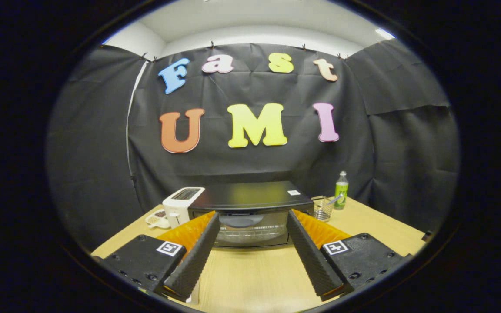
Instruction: Open the toaster oven, put the food inside, and close the toaster oven door.
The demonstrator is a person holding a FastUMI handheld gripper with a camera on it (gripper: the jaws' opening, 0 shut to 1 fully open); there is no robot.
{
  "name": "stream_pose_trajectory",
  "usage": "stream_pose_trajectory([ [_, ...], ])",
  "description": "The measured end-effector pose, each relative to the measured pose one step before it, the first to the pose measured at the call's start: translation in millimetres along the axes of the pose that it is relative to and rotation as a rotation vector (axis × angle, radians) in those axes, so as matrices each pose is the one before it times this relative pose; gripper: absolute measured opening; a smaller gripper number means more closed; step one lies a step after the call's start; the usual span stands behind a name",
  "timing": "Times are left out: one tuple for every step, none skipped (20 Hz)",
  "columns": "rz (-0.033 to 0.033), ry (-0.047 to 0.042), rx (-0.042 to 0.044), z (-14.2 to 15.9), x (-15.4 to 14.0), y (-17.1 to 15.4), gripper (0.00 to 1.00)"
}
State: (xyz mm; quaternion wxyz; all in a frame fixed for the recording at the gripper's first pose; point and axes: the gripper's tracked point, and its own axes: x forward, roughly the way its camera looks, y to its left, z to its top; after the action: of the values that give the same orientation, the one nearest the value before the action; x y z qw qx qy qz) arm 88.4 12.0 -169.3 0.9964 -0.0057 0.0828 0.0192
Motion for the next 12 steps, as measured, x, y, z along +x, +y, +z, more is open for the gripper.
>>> stream_pose_trajectory([
  [0.00509, -0.01023, -0.00457, 8.99, -7.31, 0.06, 1.00],
  [0.00961, -0.00754, -0.00575, 10.97, -8.69, 0.05, 1.00],
  [0.01201, -0.00244, -0.00064, 6.13, -7.57, 1.70, 1.00],
  [0.01049, -0.00977, 0.00446, 8.81, -7.31, 1.13, 1.00],
  [0.01194, -0.00582, 0.00586, 7.20, -6.32, 1.26, 1.00],
  [0.00623, -0.00701, 0.00843, 7.99, -7.92, -0.87, 1.00],
  [0.00256, -0.01215, 0.00436, 8.84, -7.08, -0.82, 1.00],
  [-0.00184, -0.01661, -0.00054, 9.76, -7.96, -2.13, 1.00],
  [-0.01365, -0.02326, -0.00687, 11.21, -7.03, -4.06, 1.00],
  [-0.01237, -0.02075, -0.01465, 9.85, -6.14, -4.21, 1.00],
  [-0.00672, -0.01250, -0.01279, 4.29, -5.72, -1.95, 1.00],
  [0.00406, -0.00527, -0.00517, 4.32, -4.28, 2.06, 1.00],
])
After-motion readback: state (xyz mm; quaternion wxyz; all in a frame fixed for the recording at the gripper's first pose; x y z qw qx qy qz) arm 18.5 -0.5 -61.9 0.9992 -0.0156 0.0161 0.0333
